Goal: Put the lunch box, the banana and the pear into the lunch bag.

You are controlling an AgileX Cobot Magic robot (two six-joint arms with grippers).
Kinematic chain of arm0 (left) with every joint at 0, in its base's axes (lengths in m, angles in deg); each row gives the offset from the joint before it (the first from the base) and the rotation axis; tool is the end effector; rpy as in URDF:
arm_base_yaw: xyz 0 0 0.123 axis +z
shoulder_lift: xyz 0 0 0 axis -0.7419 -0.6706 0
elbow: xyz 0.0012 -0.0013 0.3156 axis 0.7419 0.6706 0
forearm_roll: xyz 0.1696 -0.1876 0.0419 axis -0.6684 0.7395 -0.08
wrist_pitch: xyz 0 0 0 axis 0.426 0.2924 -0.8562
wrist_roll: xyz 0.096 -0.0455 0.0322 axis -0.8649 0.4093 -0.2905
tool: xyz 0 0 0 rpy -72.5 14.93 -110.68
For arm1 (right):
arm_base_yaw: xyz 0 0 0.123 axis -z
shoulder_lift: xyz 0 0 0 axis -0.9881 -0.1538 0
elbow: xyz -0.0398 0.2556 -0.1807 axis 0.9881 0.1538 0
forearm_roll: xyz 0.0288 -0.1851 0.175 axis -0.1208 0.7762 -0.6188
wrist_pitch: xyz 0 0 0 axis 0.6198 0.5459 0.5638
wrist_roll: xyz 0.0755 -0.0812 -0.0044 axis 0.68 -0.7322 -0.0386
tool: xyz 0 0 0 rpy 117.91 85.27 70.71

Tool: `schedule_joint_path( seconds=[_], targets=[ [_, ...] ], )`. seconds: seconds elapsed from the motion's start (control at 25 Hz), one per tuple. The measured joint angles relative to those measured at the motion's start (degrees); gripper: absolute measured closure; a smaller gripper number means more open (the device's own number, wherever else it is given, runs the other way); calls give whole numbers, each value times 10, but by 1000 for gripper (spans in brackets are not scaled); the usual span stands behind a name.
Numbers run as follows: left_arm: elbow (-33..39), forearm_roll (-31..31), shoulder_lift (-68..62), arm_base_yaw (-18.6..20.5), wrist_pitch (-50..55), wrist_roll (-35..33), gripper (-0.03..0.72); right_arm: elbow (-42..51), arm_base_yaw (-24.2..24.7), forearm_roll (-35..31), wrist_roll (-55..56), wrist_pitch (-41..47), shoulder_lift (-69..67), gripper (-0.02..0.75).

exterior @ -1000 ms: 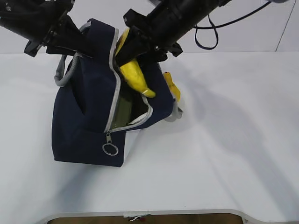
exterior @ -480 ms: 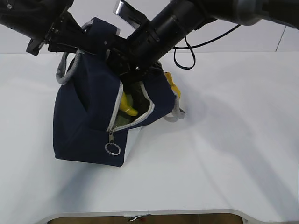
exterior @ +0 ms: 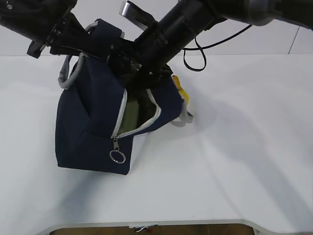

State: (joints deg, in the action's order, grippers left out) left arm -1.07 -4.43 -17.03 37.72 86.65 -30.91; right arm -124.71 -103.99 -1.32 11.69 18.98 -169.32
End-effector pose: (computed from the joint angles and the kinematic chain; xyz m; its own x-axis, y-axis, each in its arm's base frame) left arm 0.3697 -0.1471 0.3294 -0.9305 -0.0065 -0.3663 0.2786 0.6369 -0.7188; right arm 0.4369 0.2671 0.2668 -0.8714 -0.3447 -0.3490 -0.4900 0.5787 0.6519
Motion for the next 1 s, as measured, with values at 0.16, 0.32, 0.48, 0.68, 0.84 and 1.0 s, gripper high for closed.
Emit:
schedule_joint_path(
  seconds=[0.16,0.32,0.48,0.68,0.84,1.0],
  targets=[
    [0,-15,0,9,4,-1,688,-28,0,24,0,0,0,153],
    [0,-36,3,37,27,-1,688,-51,0,104,0,0,27,155],
    [0,-77,3,70,53,-2,688,-55,0,233,21,5,66,156],
    [0,-140,3,95,79,-2,689,-55,0,367,64,11,74,157],
    [0,-159,3,100,81,-2,689,-56,0,446,103,12,65,157],
    [0,-162,3,100,81,-2,689,-56,0,497,134,-13,48,157]
  ],
)
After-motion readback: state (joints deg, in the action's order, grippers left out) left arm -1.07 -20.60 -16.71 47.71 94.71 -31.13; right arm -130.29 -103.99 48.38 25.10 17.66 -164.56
